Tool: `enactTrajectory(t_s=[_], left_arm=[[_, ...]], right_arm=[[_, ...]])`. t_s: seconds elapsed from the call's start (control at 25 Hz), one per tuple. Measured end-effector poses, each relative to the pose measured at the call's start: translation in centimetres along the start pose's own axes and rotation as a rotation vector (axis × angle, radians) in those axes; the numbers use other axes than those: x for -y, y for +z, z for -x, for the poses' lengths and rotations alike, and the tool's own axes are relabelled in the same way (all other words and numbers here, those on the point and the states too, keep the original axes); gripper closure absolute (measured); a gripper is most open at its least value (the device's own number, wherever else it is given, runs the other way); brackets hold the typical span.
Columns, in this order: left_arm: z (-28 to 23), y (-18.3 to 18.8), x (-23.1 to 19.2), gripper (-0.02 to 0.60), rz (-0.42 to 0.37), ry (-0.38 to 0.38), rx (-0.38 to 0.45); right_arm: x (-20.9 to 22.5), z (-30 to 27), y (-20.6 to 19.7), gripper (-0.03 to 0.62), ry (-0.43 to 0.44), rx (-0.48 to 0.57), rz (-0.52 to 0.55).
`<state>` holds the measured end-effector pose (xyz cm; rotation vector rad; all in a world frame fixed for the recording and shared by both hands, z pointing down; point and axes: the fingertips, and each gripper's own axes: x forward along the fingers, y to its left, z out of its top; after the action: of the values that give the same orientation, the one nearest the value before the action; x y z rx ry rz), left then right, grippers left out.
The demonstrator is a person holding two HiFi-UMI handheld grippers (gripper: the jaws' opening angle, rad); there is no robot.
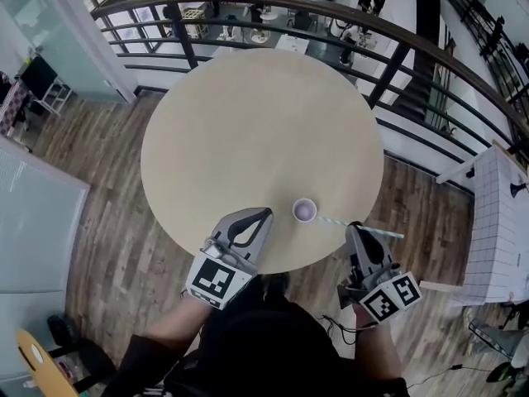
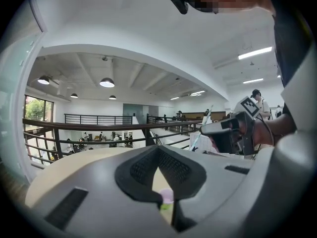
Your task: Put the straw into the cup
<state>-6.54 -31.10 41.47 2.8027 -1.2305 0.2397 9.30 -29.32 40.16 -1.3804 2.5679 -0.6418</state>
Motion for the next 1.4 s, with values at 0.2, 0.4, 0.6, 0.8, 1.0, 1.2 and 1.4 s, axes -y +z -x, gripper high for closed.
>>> enactTrajectory(t_s=[0.2,0.4,0.6,0.8,1.0,1.2,1.4], left_arm=[[-1.9,-0.7,-1.9,0.575,0.000,-0.045,-0.031],[-3.9,-2.9,-2.7,0.575,0.005,-0.088,-0.062],[-5.7,-5.7,-2.7,0.575,0.040,-0.124,-0.105],[-7.2,-8.4,-1.7,0.575,0.052,-0.177,-0.173],[-7.8,-10.1,-1.4,0.575,0.075,-0.191,-0.206],[-8.1,-11.6,-1.5,0.575,0.111,-0.187,-0.225],[-8.1,-12.3,-1.4,0.575,0.128,-0.180,-0.225]], right_arm=[[1.3,-2.3,-1.4,0.559,-0.039,-0.027,-0.007],[3.6,-4.4,-4.2,0.558,-0.074,-0.076,-0.019],[6.7,-5.7,-8.2,0.559,-0.129,-0.135,-0.051],[9.3,-6.2,-12.4,0.559,-0.161,-0.192,-0.121],[11.2,-7.2,-15.5,0.558,-0.202,-0.250,-0.171],[11.9,-8.4,-17.0,0.557,-0.223,-0.278,-0.175],[12.3,-8.8,-18.3,0.557,-0.225,-0.323,-0.160]])
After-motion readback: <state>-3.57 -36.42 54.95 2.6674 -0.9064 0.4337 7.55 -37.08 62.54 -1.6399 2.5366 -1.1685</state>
